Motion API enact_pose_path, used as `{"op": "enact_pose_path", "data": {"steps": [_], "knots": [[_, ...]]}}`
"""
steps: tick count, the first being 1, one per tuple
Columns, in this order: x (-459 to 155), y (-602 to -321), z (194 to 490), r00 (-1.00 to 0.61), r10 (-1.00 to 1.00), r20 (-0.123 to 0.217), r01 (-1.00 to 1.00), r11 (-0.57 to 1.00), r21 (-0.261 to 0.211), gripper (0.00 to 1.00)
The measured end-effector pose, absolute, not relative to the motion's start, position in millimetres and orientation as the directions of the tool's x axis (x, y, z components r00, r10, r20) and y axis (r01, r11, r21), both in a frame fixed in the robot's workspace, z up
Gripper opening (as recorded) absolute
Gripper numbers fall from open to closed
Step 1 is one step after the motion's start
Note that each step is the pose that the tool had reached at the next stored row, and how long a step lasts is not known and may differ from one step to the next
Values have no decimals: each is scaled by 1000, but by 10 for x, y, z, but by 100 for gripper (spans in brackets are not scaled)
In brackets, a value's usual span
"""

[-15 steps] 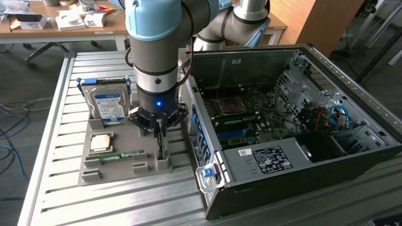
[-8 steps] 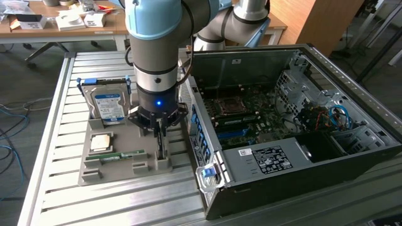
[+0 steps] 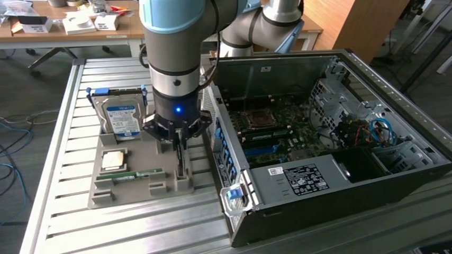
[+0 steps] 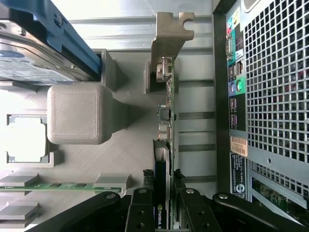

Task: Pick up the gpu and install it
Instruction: 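Pick up the gpu and move the gpu toward the slot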

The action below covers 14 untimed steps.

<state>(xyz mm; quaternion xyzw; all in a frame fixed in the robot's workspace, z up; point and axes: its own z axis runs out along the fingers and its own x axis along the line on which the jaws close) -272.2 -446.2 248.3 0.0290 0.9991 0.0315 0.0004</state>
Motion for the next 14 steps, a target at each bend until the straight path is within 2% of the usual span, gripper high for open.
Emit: {"op": "enact_pose_path", "data": {"steps": [14], "knots": [[-2722, -4462, 2885, -998, 58, 1, 58, 996, 63, 26]]}}
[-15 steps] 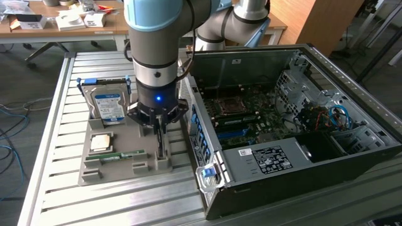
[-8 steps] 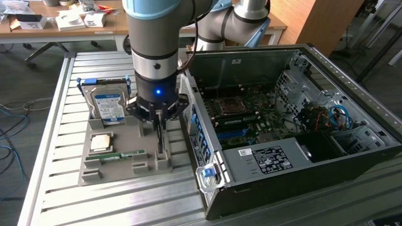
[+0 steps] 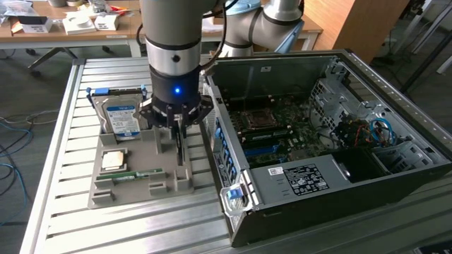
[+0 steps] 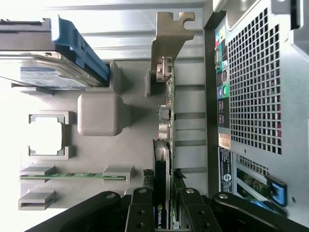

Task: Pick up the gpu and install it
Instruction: 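Pick up the gpu and move the gpu toward the slot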

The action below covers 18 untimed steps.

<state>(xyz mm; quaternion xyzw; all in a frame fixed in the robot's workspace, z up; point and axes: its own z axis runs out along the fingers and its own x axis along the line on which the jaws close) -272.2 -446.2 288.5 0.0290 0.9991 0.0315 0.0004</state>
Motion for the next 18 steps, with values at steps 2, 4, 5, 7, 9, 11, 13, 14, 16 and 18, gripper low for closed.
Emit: {"op": "enact_pose_path", "data": {"steps": [2, 4, 5, 7, 9, 11, 13, 14, 16, 18], "knots": [[-2722, -4462, 2959, -998, 58, 1, 58, 996, 63, 26], [-2722, -4462, 3035, -998, 58, 1, 58, 996, 63, 26], [-2722, -4462, 3074, -998, 58, 1, 58, 996, 63, 26], [-2722, -4462, 3152, -998, 58, 1, 58, 996, 63, 26], [-2722, -4462, 3217, -998, 58, 1, 58, 996, 63, 26], [-2722, -4462, 3288, -998, 58, 1, 58, 996, 63, 26], [-2722, -4462, 3355, -998, 58, 1, 58, 996, 63, 26], [-2722, -4462, 3384, -998, 58, 1, 58, 996, 63, 26], [-2722, -4462, 3443, -998, 58, 1, 58, 996, 63, 26], [-2722, -4462, 3515, -998, 58, 1, 58, 996, 63, 26]]}}
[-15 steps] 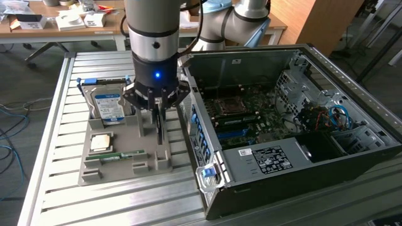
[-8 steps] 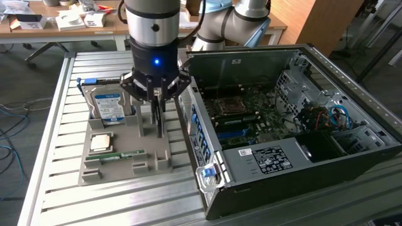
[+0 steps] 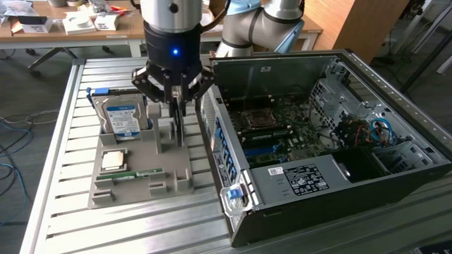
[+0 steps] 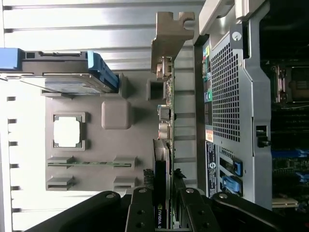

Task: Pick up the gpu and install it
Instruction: 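Pick up the gpu and move the gpu toward the slot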

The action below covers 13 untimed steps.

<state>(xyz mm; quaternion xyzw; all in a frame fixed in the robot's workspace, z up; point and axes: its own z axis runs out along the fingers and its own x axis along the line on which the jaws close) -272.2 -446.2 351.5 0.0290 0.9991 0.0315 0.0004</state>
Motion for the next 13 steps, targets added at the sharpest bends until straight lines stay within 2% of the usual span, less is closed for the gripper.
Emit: {"op": "enact_pose_path", "data": {"steps": [13], "knots": [[-2723, -4462, 3925, -998, 58, 1, 58, 996, 63, 26]]}}
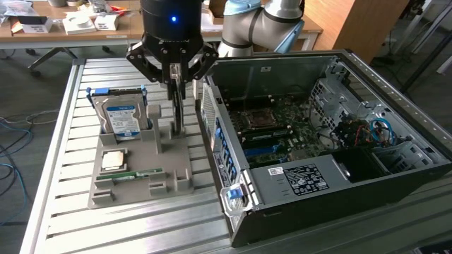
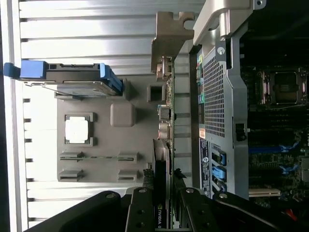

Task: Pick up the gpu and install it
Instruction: 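Pick up the gpu and move the gpu toward the slot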

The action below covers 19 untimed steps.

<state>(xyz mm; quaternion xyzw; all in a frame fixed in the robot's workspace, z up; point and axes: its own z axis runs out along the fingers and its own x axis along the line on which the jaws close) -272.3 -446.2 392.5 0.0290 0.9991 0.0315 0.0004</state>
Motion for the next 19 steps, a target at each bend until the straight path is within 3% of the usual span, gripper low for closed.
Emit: {"op": "enact_pose_path", "data": {"steps": [19], "knots": [[-2722, -4462, 4140, -998, 58, 1, 58, 996, 63, 26]]}}
